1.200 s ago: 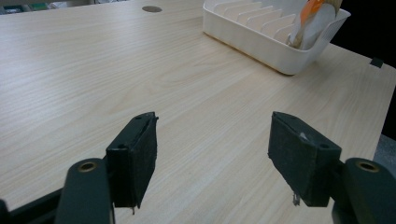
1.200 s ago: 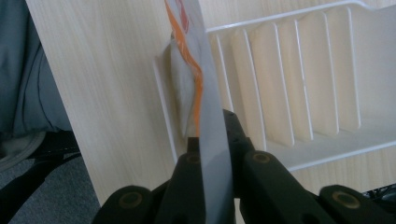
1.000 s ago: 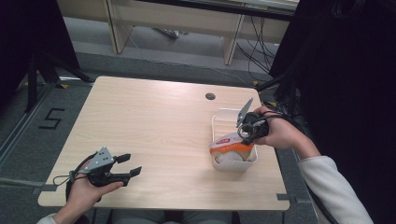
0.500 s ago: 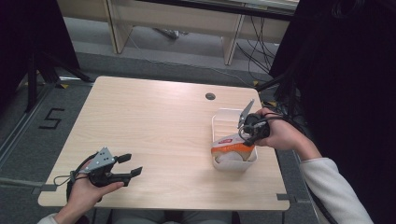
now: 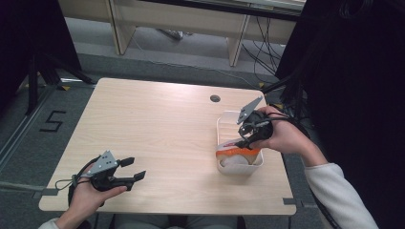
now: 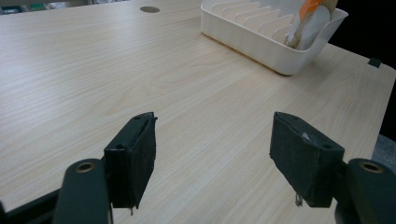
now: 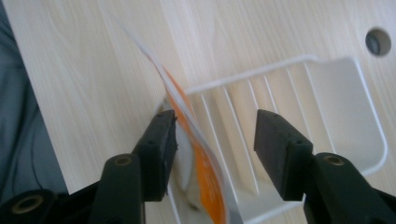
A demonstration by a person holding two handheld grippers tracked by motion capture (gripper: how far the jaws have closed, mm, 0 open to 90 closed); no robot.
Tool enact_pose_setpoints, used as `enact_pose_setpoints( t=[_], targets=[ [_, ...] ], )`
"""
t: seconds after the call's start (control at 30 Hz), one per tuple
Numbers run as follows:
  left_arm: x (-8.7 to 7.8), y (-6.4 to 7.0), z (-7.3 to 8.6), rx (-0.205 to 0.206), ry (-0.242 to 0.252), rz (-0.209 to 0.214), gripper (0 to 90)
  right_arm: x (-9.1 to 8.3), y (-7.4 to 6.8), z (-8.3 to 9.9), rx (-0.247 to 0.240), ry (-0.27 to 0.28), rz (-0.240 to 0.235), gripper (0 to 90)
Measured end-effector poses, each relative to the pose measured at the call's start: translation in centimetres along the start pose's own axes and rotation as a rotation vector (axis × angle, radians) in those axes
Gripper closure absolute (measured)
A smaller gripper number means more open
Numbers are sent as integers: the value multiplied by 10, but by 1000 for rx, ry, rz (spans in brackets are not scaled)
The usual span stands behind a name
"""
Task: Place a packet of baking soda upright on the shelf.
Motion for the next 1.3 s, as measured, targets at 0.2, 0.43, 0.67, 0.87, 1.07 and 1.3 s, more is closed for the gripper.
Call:
enact_pose_setpoints(
  t=[0.2, 0.43, 0.67, 0.87, 1.07, 1.3],
  targets=[
    [0, 0, 0, -1, 2, 1, 309, -3, -17, -32, 20, 102, -15, 427],
    [0, 0, 0, -2, 1, -1, 309, 0, -35, -48, 14, 147, -40, 423],
    [-1, 0, 0, -2, 1, -1, 309, 8, -59, -63, 43, 213, -66, 432],
    [-1, 0, 0, -2, 1, -1, 309, 17, -85, -72, 34, 263, -96, 442],
    [-1, 0, 0, 5, 0, 2, 309, 36, -115, -66, 19, 265, -150, 442],
    [-1, 1, 1, -4, 1, 0, 309, 66, -140, -49, 28, 271, -170, 442]
  ],
)
Point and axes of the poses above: each handheld gripper's, and its own axes: x roughly forward along the jaws, z roughly out of its underside, y roughly to its right, the point moved 10 cm from there along x, roughly forward along the jaws, and after that the axes turned 9 degrees about z, right-handed, at the moved point
